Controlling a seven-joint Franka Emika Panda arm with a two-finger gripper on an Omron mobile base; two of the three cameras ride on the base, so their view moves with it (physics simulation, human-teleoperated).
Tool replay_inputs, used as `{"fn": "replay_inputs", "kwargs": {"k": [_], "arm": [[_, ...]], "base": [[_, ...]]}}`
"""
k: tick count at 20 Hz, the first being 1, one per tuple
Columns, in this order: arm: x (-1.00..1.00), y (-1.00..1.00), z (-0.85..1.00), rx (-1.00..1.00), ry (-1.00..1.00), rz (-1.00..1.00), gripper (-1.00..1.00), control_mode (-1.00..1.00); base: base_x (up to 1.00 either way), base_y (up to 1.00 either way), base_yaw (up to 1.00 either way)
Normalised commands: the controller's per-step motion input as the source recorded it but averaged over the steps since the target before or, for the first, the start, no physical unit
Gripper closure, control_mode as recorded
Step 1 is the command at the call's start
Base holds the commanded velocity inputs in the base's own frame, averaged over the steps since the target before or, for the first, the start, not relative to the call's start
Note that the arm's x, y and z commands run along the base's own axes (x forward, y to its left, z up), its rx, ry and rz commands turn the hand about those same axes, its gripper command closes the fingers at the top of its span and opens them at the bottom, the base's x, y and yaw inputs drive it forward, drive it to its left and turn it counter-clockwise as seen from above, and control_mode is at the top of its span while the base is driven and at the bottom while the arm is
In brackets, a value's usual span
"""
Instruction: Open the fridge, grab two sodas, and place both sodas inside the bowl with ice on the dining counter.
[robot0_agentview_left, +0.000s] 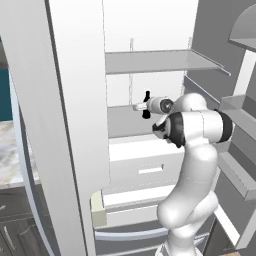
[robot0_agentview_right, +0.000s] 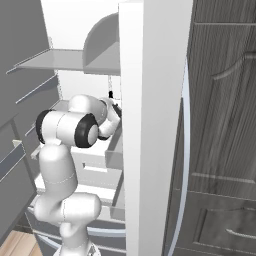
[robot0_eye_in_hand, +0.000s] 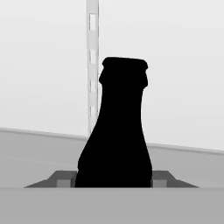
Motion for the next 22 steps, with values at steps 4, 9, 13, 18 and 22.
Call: {"fn": "replay_inputs", "kwargs": {"k": [4,9,13,18,22], "arm": [[0.02,0.0,0.0,-0.01,0.0,0.0,1.0,-1.0],[0.0,0.0,-0.03,0.0,0.0,0.0,1.0,-1.0],[0.0,0.0,-0.06,0.0,0.0,0.0,1.0,-1.0],[-0.15,0.0,-0.13,-0.02,-0.04,0.0,1.0,-1.0],[-0.7,0.0,-0.04,0.0,-0.18,0.0,1.0,-1.0]], "base": [[0.0,0.0,0.0],[0.0,0.0,0.0],[0.0,0.0,0.0],[0.0,0.0,0.0],[0.0,0.0,0.0]]}}
